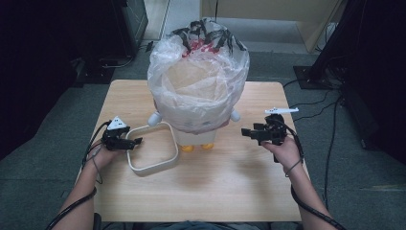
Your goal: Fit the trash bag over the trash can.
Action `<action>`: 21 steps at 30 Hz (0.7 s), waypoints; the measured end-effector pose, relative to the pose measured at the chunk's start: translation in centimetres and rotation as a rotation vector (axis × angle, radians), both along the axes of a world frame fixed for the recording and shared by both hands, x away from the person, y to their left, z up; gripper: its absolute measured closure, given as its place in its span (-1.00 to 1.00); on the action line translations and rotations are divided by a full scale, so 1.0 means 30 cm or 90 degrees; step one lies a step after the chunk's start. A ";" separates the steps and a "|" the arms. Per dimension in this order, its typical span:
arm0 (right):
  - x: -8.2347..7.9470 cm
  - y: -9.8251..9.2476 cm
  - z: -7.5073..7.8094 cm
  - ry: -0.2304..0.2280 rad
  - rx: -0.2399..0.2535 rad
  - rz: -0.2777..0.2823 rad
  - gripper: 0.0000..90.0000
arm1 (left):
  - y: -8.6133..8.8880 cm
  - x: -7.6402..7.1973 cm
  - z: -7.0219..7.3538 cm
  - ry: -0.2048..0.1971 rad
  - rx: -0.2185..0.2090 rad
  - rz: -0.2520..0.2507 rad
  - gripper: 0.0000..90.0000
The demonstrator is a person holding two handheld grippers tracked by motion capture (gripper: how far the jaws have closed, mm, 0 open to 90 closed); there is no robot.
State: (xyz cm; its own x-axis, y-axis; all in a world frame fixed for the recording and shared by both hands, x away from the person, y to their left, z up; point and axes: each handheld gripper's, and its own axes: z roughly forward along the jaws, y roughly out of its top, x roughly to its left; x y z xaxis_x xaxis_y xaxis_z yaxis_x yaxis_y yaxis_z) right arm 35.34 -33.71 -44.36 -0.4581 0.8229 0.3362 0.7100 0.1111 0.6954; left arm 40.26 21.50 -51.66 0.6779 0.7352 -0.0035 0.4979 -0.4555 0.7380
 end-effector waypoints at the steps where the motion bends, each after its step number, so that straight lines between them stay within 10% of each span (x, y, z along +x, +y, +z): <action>1: 0.000 0.000 -0.027 0.000 -0.003 -0.007 -0.35 | 0.000 0.000 0.000 0.000 0.000 0.000 -0.54; 9: -0.008 -0.005 -0.175 -0.025 -0.045 -0.049 -0.37 | 0.001 -0.002 0.001 0.001 0.001 0.002 -0.54; 21: -0.025 0.020 -0.248 -0.071 -0.163 -0.044 -0.40 | 0.007 -0.003 0.001 -0.003 -0.003 0.011 -0.46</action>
State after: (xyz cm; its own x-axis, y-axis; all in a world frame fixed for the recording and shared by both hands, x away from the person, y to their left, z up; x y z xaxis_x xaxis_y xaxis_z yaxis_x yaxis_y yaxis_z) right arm 34.58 -33.09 -51.79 -0.4204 0.9050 0.0645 0.6432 0.2472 0.7247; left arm 40.16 21.71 -51.64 0.6648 0.7470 -0.0033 0.5022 -0.4436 0.7423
